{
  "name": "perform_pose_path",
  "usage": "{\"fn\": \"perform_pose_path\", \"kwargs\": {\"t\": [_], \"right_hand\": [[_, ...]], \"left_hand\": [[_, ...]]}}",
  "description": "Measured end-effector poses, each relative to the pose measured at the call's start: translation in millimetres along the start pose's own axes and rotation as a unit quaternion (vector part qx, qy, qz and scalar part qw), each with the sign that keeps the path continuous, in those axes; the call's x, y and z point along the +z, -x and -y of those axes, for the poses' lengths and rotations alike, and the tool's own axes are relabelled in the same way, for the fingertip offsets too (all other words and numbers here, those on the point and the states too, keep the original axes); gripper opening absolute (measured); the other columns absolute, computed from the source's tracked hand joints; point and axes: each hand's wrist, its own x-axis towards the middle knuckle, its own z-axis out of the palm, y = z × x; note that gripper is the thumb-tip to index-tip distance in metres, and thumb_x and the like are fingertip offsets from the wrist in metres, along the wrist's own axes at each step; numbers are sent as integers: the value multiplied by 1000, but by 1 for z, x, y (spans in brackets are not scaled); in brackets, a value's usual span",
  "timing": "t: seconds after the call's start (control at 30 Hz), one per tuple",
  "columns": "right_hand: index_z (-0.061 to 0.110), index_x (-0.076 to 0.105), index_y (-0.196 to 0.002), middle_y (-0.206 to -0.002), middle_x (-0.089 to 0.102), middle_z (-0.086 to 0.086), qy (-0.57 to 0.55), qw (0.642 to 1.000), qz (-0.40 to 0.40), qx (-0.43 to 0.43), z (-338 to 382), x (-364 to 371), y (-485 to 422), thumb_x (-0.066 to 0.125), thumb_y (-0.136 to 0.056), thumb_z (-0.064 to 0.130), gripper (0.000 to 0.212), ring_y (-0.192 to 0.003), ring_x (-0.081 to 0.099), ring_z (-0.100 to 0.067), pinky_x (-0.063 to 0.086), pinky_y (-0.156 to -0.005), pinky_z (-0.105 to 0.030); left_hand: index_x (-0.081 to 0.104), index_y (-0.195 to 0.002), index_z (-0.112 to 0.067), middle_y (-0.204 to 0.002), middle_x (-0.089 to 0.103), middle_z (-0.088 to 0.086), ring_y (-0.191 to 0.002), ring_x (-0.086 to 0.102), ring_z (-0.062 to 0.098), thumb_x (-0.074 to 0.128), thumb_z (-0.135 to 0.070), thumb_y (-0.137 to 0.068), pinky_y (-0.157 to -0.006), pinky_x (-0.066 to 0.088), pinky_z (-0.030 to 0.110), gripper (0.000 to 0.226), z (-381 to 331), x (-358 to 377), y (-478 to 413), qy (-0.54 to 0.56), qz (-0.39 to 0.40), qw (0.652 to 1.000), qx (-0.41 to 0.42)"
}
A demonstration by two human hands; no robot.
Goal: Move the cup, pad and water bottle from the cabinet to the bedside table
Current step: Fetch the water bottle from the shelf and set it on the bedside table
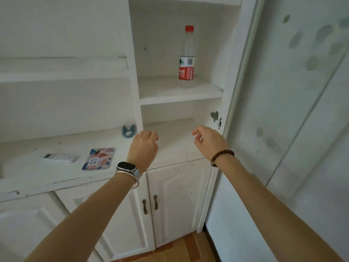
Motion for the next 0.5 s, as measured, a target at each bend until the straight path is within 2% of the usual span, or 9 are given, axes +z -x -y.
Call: {"fn": "perform_pose_path", "kwargs": {"t": [0.33, 0.5], "right_hand": [[24, 59, -106, -90, 60, 11, -6, 998, -57, -24, -8, -38, -81, 51, -92, 17, 17, -79, 58, -10, 52, -71, -30], [23, 60, -106, -94, 62, 8, -22, 995, -93, -19, -6, -56, -114, 52, -92, 17, 17, -82, 59, -11, 44, -66, -23]], "left_hand": [[60, -84, -5, -76, 60, 11, -69, 54, 30, 51, 1, -74, -63, 43, 39, 15, -1, 4, -100, 5, -68, 997, 25], [61, -86, -5, -78, 59, 10, -70, 53, 28, 58, 5, -74, -60, 41, 35, 16, 1, -5, -145, 30, -102, 993, 52]]}}
